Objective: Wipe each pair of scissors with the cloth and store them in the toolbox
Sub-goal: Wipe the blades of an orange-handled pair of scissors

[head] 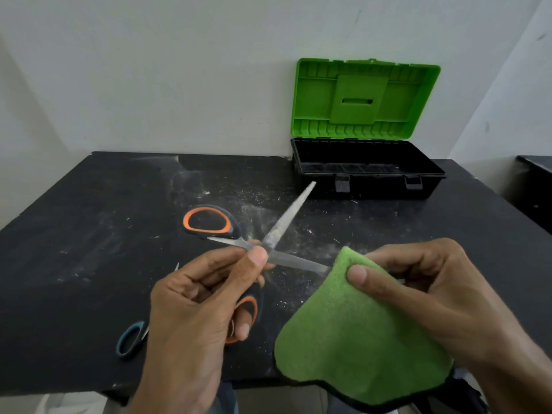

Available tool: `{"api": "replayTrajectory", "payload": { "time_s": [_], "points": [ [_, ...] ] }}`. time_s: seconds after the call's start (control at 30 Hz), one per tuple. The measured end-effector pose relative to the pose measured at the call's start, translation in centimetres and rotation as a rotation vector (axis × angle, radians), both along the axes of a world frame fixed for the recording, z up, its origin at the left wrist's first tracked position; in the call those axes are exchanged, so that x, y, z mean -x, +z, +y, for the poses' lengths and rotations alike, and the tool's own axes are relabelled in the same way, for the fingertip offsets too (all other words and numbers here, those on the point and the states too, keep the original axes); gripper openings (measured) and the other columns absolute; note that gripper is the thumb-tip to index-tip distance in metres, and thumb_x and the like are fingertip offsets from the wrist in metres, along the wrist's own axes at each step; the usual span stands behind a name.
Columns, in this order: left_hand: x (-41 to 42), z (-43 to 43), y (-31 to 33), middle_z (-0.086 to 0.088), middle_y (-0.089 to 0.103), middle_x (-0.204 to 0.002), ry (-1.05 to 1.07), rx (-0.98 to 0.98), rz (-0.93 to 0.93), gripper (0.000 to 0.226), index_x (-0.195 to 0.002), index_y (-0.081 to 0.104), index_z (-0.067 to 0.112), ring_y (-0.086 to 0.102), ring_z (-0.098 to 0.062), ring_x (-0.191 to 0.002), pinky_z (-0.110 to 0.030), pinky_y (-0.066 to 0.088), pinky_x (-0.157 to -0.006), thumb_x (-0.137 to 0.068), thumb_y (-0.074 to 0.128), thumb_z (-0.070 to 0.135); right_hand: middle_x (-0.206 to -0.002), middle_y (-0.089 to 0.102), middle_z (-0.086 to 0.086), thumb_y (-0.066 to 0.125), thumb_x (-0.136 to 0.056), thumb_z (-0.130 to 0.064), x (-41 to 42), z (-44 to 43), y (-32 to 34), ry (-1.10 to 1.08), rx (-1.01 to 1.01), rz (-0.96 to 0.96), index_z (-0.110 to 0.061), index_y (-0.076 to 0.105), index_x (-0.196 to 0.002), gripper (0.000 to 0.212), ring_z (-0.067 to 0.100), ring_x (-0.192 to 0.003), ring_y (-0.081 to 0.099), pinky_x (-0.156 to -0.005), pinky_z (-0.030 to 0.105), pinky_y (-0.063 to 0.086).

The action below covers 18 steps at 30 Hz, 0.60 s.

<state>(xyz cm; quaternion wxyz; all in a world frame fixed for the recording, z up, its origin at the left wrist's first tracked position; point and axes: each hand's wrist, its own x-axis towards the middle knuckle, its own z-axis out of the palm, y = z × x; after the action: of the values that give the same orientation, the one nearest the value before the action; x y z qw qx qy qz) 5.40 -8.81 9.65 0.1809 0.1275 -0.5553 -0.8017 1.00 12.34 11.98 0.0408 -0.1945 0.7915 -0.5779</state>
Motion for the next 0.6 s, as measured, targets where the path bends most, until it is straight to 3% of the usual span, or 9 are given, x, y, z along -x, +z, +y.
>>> {"api": "replayTrajectory", "payload": {
  "time_s": [0.17, 0.3, 0.4, 0.6],
  "points": [
    [0.3, -1.8, 0.4, -0.013, 0.072, -0.068, -0.057, 0.053, -0.005, 0.014, -0.076, 0.079, 0.008, 0.033, -0.006, -0.032, -0.01, 0.024, -0.031, -0.065, 0.076, 0.016, -0.079, 0.083, 0.003, 0.075, -0.077, -0.031, 0.5, 1.6, 0.6, -0.2, 0.138, 0.096, -0.029, 0.087, -0.079, 0.013, 0.016, -0.07, 0.08, -0.062, 0.022, 0.062],
    [0.0, -2.5, 1.5, -0.012, 0.073, -0.067, -0.162, 0.271, 0.019, 0.021, -0.078, 0.081, 0.011, 0.032, -0.014, -0.037, -0.011, 0.027, -0.035, -0.061, 0.079, 0.023, -0.085, 0.084, -0.001, 0.069, -0.082, -0.017, 1.0, 2.1, 1.8, -0.126, 0.139, 0.08, -0.032, 0.088, -0.082, 0.024, 0.013, -0.079, 0.082, -0.067, 0.015, 0.062],
    [-0.1, -2.5, 2.4, -0.011, 0.076, -0.07, -0.261, 0.411, 0.044, 0.015, -0.076, 0.082, 0.019, 0.033, -0.016, -0.037, -0.014, 0.029, -0.037, -0.062, 0.08, 0.023, -0.089, 0.085, -0.003, 0.07, -0.082, -0.019, 1.5, 2.5, 2.0, -0.089, 0.081, 0.106, -0.035, 0.087, -0.086, 0.024, 0.012, -0.083, 0.082, -0.071, 0.016, 0.062],
    [0.1, -2.0, 3.5, -0.01, 0.074, -0.064, -0.37, 0.571, 0.017, 0.012, -0.072, 0.082, 0.029, 0.043, -0.002, -0.035, -0.013, 0.036, -0.038, -0.06, 0.08, 0.029, -0.095, 0.085, -0.003, 0.073, -0.082, -0.023, 2.4, 2.7, 1.7, 0.039, -0.016, 0.102, -0.028, 0.088, -0.094, 0.019, 0.014, -0.09, 0.082, -0.082, 0.023, 0.064]
  ]
}}
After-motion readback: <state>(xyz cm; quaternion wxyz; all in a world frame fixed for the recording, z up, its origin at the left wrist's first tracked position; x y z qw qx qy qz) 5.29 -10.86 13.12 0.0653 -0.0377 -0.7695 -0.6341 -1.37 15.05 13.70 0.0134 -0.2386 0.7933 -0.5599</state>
